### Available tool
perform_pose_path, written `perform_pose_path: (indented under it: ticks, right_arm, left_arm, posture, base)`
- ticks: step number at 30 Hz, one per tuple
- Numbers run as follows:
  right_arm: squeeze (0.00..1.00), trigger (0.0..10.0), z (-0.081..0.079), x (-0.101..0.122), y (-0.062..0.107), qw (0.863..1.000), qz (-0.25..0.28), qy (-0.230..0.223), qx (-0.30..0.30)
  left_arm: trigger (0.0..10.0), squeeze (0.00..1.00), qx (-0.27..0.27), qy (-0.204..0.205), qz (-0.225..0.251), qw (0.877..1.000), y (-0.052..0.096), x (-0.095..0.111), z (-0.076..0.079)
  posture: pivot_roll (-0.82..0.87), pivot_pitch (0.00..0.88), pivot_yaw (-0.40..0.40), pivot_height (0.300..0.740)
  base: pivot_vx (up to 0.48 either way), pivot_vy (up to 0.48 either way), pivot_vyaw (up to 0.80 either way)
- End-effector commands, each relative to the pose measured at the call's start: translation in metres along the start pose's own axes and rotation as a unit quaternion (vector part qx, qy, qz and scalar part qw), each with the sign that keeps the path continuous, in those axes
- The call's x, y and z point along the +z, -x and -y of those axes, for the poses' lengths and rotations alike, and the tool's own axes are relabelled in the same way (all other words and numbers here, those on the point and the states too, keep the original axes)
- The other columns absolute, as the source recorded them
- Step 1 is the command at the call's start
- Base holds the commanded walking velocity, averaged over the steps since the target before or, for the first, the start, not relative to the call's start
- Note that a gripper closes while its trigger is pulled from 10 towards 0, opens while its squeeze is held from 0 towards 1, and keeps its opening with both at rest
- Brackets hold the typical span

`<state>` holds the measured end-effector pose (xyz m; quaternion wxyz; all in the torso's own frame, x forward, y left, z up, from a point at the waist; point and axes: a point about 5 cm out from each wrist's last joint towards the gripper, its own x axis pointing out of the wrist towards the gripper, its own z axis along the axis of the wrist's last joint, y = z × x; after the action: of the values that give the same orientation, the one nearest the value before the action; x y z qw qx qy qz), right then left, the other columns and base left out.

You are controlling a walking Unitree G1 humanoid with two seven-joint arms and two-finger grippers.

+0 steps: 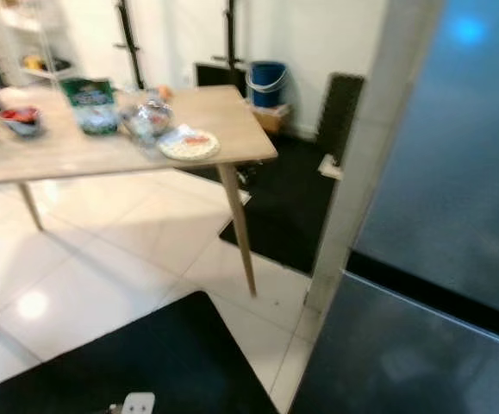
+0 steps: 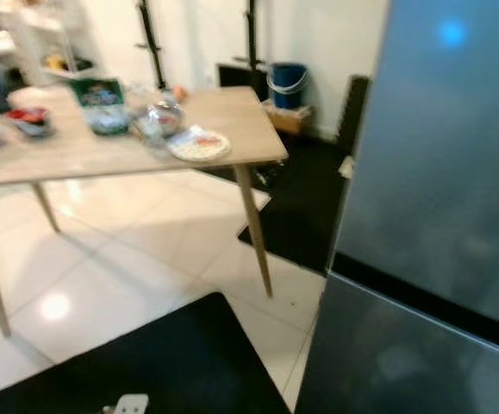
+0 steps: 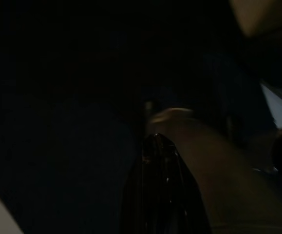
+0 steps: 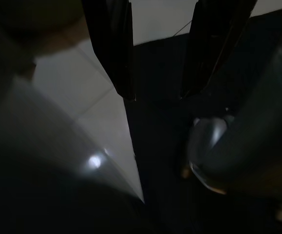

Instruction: Restocking fridge

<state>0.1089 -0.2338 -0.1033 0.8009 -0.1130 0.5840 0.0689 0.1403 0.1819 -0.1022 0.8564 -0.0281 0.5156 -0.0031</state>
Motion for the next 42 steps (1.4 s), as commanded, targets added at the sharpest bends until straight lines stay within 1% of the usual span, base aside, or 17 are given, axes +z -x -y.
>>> perform_pose_path:
  ticks: [1,6,28,37,40,42]
  right_arm:
    - [0.0,10.0,-0.0004,-0.001,0.0,1.0,0.002,-0.003,-0.006]
    - [0.0,10.0,0.0,0.0003,-0.0001,1.0,0.002,0.002,-0.009]
    - [0.0,10.0,-0.0012,0.0012,-0.0003,1.0,0.005,0.003,-0.004]
    - [0.0,10.0,-0.0019,0.0013,-0.0003,1.0,0.006,0.005,0.001]
    - [0.0,10.0,-0.0028,0.0008,-0.0003,1.0,0.006,0.006,0.01]
    - [0.0,10.0,-0.003,0.0007,-0.0002,1.0,0.006,0.013,0.016]
  left_arm:
    - [10.0,0.0,-0.003,-0.006,-0.015,1.0,0.0003,-0.005,0.0012]
    - [10.0,0.0,-0.006,-0.009,-0.022,1.0,0.0,-0.0054,0.0026]
    - [10.0,0.0,-0.007,-0.008,-0.027,1.0,0.0005,-0.0088,0.0026]
    - [10.0,0.0,-0.006,-0.009,-0.025,1.0,0.0006,-0.0082,0.0017]
    - [10.0,0.0,-0.007,-0.009,-0.025,1.0,0.0006,-0.0084,0.0019]
    - [10.0,0.0,-0.007,-0.008,-0.025,1.0,0.0006,-0.0088,0.0023]
  posture:
    - [-0.03,0.0,-0.031,0.74]
    - [-0.03,0.0,-0.034,0.74]
    - [-0.03,0.0,-0.034,0.74]
    - [-0.03,0.0,-0.034,0.74]
    - [-0.03,0.0,-0.036,0.74]
    - [-0.03,0.0,-0.035,0.74]
  base:
    - [0.0,0.0,0.0]
    - [0.0,0.0,0.0]
    - [-0.375,0.0,0.0]
    - [0.0,0.0,0.0]
    - [0.0,0.0,0.0]
    - [0.0,0.0,0.79]
